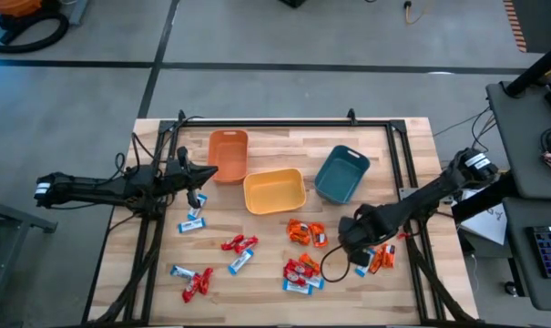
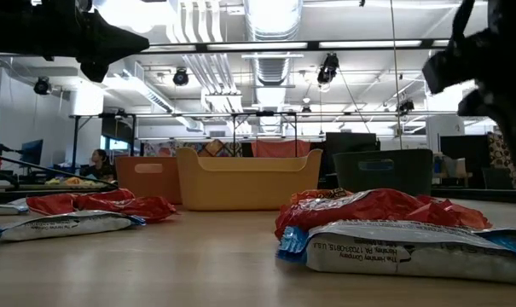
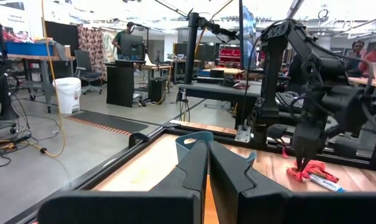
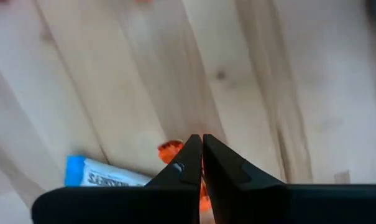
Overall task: Sort candy
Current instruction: Put the orange chocolate into the yellow bin
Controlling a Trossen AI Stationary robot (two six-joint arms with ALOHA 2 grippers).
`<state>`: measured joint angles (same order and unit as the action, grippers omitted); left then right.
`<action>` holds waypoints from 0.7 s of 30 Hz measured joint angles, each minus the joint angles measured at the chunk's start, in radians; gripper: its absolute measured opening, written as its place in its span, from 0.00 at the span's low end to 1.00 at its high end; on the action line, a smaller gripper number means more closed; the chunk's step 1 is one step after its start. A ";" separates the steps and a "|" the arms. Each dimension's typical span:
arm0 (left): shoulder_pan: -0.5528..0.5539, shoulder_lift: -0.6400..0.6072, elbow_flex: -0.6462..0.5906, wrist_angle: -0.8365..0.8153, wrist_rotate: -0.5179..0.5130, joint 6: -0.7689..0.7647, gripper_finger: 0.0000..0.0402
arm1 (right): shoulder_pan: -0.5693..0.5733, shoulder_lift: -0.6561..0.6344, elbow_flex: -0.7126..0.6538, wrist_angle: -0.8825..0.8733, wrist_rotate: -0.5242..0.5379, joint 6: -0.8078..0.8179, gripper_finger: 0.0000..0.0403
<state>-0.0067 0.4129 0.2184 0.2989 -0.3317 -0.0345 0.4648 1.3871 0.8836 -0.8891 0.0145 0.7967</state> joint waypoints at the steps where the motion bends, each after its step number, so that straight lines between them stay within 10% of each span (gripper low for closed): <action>1: 0.000 0.000 0.000 0.000 0.000 0.000 0.00 | 0.000 -0.016 0.000 0.012 0.016 0.000 0.02; 14: 0.000 0.000 0.000 0.000 0.000 0.000 0.00 | -0.007 -0.155 -0.001 -0.063 -0.104 0.363 0.04; 21: 0.000 0.000 0.000 0.000 0.000 0.000 0.00 | -0.008 -0.097 -0.002 -0.063 -0.151 0.430 0.28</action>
<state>-0.0067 0.4129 0.2184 0.2989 -0.3317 -0.0345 0.4569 1.2897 0.8814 -0.9525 -0.1363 1.2263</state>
